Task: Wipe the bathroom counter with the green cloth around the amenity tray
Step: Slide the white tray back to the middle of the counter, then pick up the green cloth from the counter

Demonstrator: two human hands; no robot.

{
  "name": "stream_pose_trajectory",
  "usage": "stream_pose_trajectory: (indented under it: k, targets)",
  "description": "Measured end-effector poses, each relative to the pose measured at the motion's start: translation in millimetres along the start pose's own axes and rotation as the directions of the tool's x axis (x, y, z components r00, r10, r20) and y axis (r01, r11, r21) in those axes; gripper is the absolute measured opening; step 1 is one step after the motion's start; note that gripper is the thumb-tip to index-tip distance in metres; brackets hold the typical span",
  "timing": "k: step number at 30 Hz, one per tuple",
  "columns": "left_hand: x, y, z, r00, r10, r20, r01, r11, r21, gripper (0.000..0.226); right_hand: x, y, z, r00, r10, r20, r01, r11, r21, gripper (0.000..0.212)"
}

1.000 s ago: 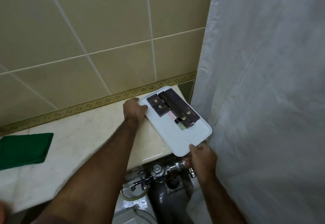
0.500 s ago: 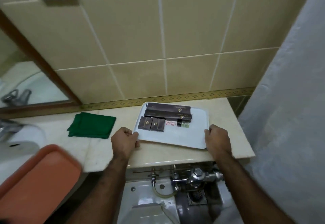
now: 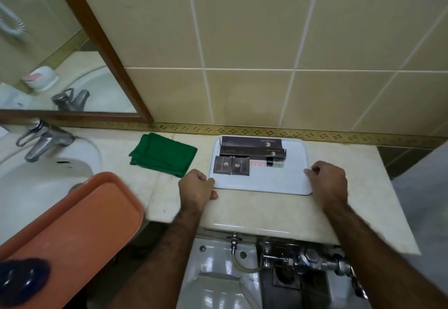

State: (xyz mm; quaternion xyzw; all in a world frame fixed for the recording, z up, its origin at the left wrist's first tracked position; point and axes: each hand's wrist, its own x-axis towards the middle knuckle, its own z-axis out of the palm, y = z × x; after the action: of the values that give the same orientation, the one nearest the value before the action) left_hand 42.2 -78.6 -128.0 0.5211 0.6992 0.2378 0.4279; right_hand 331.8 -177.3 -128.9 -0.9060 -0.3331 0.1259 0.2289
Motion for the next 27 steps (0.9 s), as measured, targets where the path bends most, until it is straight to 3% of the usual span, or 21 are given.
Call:
stream_pose_trajectory:
  k: [6, 9, 11, 13, 15, 17, 19, 21, 23, 25, 27]
  targets:
    - [19, 3, 3, 1.000, 0.005, 0.004, -0.005, 0.999, 0.051, 0.007, 8, -2, 5, 0.999, 0.031, -0.018, -0.030, 0.999, 0.030, 0.022]
    - [21, 11, -8, 0.996, 0.025, 0.085, -0.036, 0.991, 0.125, 0.010, 8, -8, 3, 0.998, 0.037, -0.049, -0.036, 0.999, 0.032, 0.028]
    - [28, 17, -26, 0.990, 0.077, 0.114, -0.101, 0.970, 0.219, 0.026, 1, -21, 4, 0.984, -0.039, -0.171, 0.050, 0.997, 0.061, 0.033]
    - [44, 20, -55, 0.987, 0.160, 0.018, -0.157, 0.932, 0.326, 0.034, -10, -51, 9, 0.951, -0.197, -0.237, 0.221, 0.972, 0.082, 0.030]
    - [66, 17, -89, 0.968, 0.231, -0.102, -0.177, 0.907, 0.383, 0.035, -25, -93, 22, 0.889, -0.417, -0.189, 0.439, 0.894, 0.091, 0.024]
    - [92, 9, -123, 0.947, 0.267, -0.177, -0.159, 0.871, 0.464, 0.042, -43, -145, 43, 0.781, -0.617, -0.096, 0.624, 0.773, 0.117, 0.019]
    - [118, 1, -144, 0.956, 0.233, -0.179, -0.094, 0.821, 0.563, 0.051, -57, -193, 69, 0.697, -0.717, 0.022, 0.705, 0.690, 0.163, 0.020]
    - [137, -6, -150, 0.976, 0.163, -0.145, -0.038, 0.782, 0.622, 0.059, -63, -236, 100, 0.690, -0.701, 0.181, 0.686, 0.713, 0.148, 0.027]
    - [146, -12, -149, 0.988, 0.119, -0.095, -0.028, 0.758, 0.652, 0.066, -65, -265, 126, 0.718, -0.617, 0.320, 0.653, 0.758, -0.004, 0.029]
    - [151, -17, -144, 0.989, 0.106, -0.102, -0.014, 0.758, 0.652, 0.070, -67, -278, 144, 0.765, -0.516, 0.386, 0.615, 0.764, -0.197, 0.029]
    - [153, -17, -145, 0.988, 0.117, -0.105, -0.026, 0.779, 0.626, 0.066, -69, -281, 156, 0.815, -0.423, 0.396, 0.540, 0.802, -0.256, 0.031]
